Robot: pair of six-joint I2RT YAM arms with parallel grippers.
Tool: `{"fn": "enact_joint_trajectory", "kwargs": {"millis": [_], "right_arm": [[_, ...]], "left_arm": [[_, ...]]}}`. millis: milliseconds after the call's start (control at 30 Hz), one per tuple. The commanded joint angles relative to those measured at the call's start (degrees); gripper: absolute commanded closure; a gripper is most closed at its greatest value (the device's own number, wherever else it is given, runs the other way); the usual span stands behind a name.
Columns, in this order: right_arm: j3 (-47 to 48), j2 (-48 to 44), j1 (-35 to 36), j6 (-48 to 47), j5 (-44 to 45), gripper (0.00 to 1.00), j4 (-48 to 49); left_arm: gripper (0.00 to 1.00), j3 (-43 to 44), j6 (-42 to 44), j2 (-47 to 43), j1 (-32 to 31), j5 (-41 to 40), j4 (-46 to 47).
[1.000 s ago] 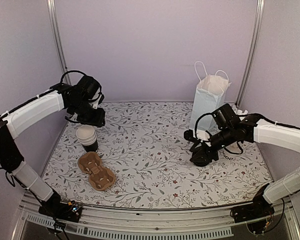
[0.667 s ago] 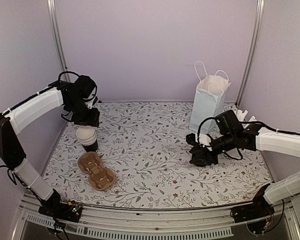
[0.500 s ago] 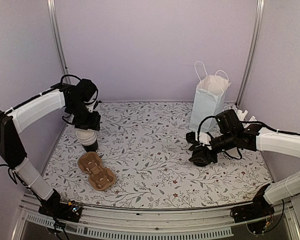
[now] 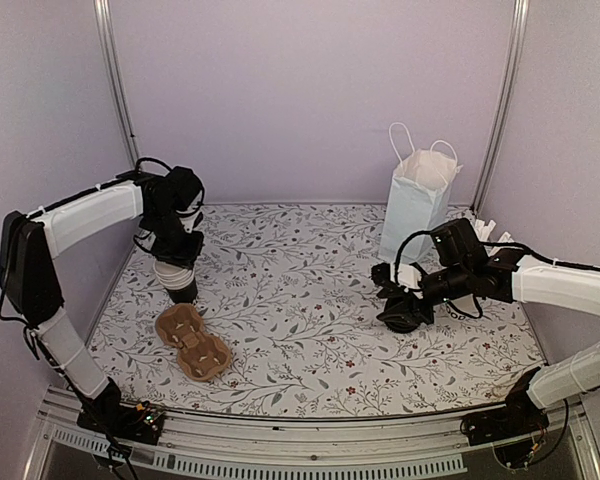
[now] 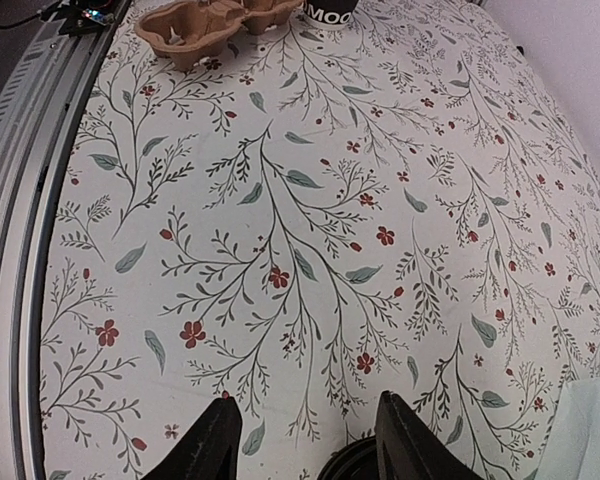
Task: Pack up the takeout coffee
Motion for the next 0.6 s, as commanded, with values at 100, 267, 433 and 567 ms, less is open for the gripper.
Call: {"fn": "enact_joint_trajectory", "kwargs": {"millis": [100,267,433,567], "right_arm": [[-0.89,-0.2,0.32,-0.8,1.56,0.51,1.44],[-0.89,0.22,0.32,-0.8,1.57,0.51,1.52],[-0.8,0.65,0.32,-0.63,1.66,0.51,1.52],[-0.72,1.14,0.32,-0.63,1.83,0.51,1.47]], "left_arm": [[1.0,2.9,-0.03,0.32,0.15,-0.57,-1.73],[1.0,4.78,0.75,-1.35,0.15,-3.88,-4.51],[1.0,7.78,0.46,0.14,-0.55,-17.61,-10.36],[1.0,5.41,4.42,-1.97,-0.26,-4.37,-3.3]]}}
